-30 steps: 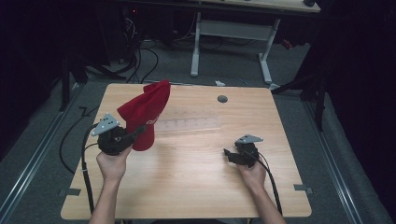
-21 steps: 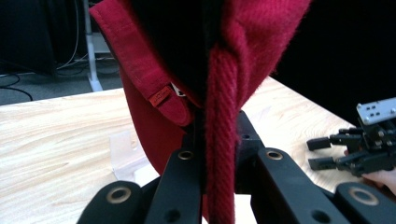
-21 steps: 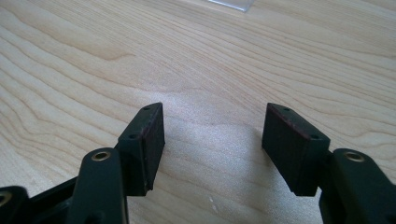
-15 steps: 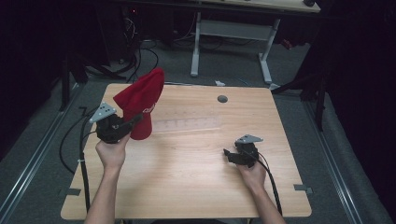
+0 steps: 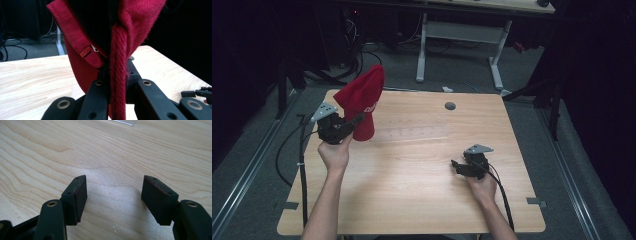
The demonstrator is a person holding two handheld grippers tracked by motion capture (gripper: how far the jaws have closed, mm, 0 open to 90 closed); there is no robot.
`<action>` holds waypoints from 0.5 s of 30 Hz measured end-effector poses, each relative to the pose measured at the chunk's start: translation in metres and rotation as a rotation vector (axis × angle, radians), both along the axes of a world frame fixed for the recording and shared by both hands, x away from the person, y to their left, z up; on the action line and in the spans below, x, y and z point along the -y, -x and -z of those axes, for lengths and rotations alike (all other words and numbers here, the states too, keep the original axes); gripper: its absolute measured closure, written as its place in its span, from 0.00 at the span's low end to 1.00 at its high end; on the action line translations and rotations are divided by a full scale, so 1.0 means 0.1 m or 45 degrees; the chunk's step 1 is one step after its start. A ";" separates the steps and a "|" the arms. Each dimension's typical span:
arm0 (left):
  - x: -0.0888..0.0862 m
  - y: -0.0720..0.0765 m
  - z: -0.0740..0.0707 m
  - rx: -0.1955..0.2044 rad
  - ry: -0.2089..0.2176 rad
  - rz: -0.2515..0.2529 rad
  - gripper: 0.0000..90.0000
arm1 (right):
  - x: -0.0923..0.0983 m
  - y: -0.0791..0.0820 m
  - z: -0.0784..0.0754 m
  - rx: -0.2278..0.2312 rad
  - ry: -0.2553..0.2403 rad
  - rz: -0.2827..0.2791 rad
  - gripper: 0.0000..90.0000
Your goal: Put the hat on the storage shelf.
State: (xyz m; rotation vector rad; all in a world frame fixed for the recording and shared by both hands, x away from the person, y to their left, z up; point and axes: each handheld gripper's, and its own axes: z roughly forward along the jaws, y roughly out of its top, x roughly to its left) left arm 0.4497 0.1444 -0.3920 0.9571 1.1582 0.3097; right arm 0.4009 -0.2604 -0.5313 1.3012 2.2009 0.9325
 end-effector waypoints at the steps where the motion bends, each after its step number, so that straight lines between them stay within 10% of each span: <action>1: 0.01 -0.03 0.00 0.000 0.000 0.001 0.94 | 0.00 0.00 0.00 -0.001 0.001 -0.001 0.42; 15: 0.19 -0.34 0.17 -0.012 -0.045 -0.003 0.94 | 0.00 0.00 0.00 -0.001 0.001 -0.006 0.41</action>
